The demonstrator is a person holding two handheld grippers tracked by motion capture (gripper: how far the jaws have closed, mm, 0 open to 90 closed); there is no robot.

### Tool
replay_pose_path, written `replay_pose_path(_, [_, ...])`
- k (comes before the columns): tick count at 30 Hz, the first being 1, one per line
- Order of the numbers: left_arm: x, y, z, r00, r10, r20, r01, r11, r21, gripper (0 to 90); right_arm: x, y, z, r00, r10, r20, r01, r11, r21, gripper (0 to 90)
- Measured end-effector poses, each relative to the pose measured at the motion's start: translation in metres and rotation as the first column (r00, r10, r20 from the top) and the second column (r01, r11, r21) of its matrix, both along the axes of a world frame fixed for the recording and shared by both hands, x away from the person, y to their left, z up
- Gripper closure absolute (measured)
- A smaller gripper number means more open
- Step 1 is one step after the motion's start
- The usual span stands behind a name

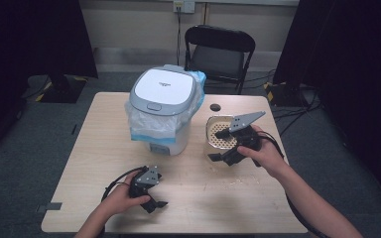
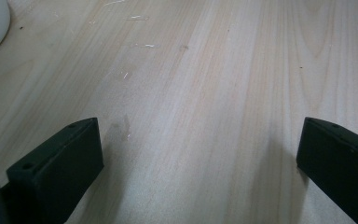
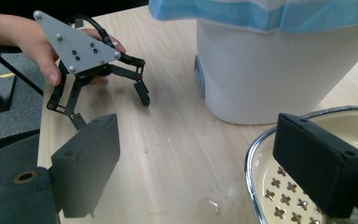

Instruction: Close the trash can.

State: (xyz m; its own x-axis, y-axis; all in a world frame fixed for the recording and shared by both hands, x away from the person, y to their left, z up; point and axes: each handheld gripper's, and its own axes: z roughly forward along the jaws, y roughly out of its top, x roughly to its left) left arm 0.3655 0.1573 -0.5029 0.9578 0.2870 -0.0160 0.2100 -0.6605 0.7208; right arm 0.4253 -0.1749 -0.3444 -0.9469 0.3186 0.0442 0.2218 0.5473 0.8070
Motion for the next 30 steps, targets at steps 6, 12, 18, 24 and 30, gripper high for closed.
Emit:
replay_pose_path(6, [0.0, 0.0, 0.0, 1.0, 0.0, 0.0, 0.0, 1.0, 0.0, 0.0, -0.004, -0.001, -0.008, 1.0, 0.008, -0.004, -0.008, 1.0, -0.002, 14.2])
replay_pose_path(12, [0.0, 0.0, 0.0, 1.0, 0.0, 0.0, 0.0, 1.0, 0.0, 0.0, -0.007, -0.002, -0.015, 0.9998, 0.012, -0.013, -0.012, 0.9999, -0.008, 14.2])
replay_pose_path(18, [0.0, 0.0, 0.0, 1.0, 0.0, 0.0, 0.0, 1.0, 0.0, 0.0, -0.01, -0.001, -0.021, 0.9998, 0.014, -0.016, -0.015, 0.9997, -0.018, 14.2])
replay_pose_path(24, [0.0, 0.0, 0.0, 1.0, 0.0, 0.0, 0.0, 1.0, 0.0, 0.0, -0.013, -0.001, -0.028, 0.9997, 0.019, -0.018, -0.019, 0.9995, -0.027, 14.2])
replay_pose_path(30, [0.0, 0.0, 0.0, 1.0, 0.0, 0.001, 0.0, 1.0, 0.0, 0.0, -0.015, -0.002, -0.035, 0.9996, 0.02, -0.018, -0.021, 0.9991, -0.038, 14.2])
